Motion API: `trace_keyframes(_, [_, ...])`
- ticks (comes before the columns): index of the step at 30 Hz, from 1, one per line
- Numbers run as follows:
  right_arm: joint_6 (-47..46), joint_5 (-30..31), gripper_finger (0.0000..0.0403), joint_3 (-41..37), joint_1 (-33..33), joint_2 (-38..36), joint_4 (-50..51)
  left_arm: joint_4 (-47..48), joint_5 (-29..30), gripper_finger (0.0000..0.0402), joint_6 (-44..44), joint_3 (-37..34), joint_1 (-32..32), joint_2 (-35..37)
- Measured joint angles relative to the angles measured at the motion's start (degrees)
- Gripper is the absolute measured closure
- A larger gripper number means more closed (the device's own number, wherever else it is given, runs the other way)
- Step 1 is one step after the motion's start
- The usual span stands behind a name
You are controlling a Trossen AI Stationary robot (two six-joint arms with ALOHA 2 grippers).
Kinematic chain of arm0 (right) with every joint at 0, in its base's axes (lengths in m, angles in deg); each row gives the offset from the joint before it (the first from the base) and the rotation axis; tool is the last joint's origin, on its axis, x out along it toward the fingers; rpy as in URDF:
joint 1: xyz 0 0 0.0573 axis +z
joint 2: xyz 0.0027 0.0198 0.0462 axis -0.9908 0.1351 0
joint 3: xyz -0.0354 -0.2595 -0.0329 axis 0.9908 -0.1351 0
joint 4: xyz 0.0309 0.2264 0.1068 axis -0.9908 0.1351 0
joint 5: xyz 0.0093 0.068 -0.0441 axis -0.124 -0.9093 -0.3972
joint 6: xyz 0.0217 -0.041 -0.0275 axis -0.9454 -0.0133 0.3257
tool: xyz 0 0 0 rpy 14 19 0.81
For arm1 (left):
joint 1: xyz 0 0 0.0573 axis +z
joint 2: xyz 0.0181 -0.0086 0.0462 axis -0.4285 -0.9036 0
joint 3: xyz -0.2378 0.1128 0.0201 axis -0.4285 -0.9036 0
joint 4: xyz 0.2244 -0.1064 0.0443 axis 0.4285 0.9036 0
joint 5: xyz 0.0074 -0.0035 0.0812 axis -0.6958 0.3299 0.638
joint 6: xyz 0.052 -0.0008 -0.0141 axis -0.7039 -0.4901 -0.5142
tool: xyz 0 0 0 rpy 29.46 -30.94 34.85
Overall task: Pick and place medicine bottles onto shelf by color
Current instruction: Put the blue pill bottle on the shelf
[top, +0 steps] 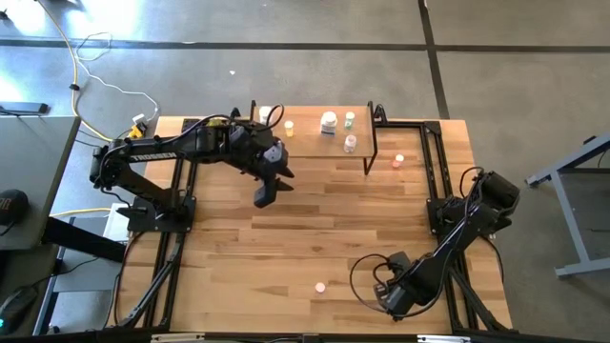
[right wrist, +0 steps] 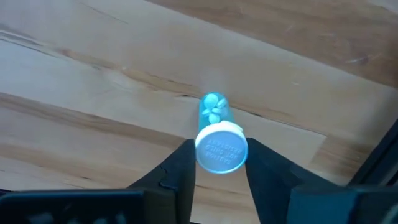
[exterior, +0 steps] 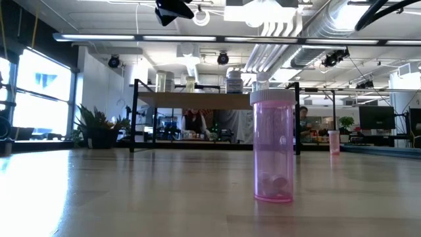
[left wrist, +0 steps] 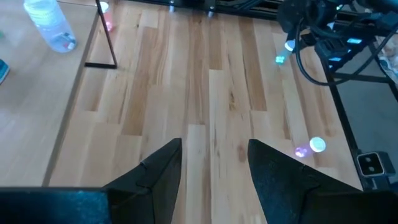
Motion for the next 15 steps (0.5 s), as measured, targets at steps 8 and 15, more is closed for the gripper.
trace_keyframes(8, [0.2, 0.0, 0.0304, 0.3, -0.2, -0.2, -0.7, 2.1, -0.1, 0.0229, -1.2, 0.0, 1.0, 0.0])
trace_keyframes(15, [3.5, 0.3, 0.0303, 3.4, -2.2, -0.3, -0.6, 3.1, -0.2, 0.0229, -1.4, 0.0, 3.4, 0.0])
